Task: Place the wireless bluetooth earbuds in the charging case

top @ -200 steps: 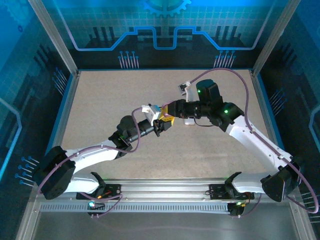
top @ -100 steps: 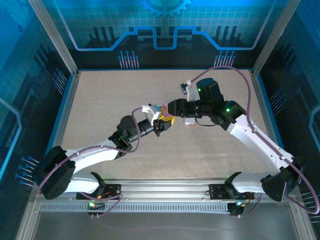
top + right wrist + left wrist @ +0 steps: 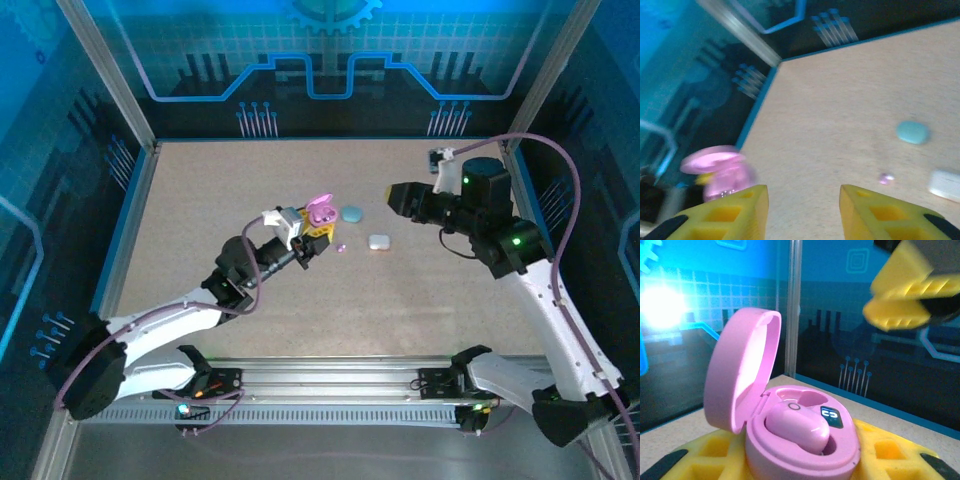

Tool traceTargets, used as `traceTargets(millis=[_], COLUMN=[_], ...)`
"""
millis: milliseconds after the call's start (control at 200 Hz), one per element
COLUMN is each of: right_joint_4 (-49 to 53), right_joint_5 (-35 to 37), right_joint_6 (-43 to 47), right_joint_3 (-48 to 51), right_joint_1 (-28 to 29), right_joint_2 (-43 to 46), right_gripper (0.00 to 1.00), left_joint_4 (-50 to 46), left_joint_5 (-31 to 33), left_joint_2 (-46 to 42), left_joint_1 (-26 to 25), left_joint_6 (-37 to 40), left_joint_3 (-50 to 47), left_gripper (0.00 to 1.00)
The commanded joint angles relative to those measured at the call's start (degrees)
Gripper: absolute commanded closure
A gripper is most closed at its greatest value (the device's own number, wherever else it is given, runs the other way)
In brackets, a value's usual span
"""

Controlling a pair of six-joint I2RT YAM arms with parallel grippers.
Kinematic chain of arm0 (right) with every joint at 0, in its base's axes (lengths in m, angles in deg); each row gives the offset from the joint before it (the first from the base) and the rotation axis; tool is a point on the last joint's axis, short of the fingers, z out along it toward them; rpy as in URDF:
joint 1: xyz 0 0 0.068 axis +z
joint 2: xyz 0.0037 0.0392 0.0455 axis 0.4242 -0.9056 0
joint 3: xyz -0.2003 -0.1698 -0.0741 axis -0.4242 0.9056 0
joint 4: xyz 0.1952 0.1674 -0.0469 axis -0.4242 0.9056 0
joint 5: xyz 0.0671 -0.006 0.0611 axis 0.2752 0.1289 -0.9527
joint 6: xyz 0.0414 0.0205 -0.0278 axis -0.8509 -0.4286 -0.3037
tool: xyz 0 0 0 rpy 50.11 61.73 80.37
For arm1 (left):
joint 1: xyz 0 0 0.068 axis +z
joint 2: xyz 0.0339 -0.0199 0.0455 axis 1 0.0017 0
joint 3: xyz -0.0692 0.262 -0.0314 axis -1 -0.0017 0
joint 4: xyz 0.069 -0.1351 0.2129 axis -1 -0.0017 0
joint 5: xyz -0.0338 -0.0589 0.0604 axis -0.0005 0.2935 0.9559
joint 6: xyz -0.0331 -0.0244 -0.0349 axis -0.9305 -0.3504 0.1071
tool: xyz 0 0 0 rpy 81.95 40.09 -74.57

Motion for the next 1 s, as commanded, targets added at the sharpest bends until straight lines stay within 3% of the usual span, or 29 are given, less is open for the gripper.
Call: traceTargets(millis=[0,175,495,655,996], right_joint_4=[3.62,4.38,16.14,19.85,24.23], right_joint_5=[-1.2,-8.87,-1.92,1.63,1.91], right_joint_6=[-1.73,3.13,14.86,18.29,22.68], right_joint_3=[4.4,2.78,-17.04,-25.88,-36.53], right_joint_1=[-3.07,-2.05,7.17,9.93,10.46], right_joint_2=[-6.52,-21.06,-51.0,-59.41,-70.46], right_gripper=[0.58,0.6,0.6,0.59,0.59], left_joint_4=[-3.16,-8.56,-11.46,-12.96,-13.93], left_joint_5=[2.78,3.29,1.34,0.86,-0.15], left_joint_2=[-5.23,-11.42,-14.06,-14.81,-14.87], left_joint_1=[0.92,1.38,1.49,1.47,1.54], left_joint_6=[2.52,4.6,4.34,4.18,4.21], left_joint_3=[-0.87,-0.79,-0.13,0.23,0.73], left_gripper=[0.68,0.67,0.67,0.67,0.67])
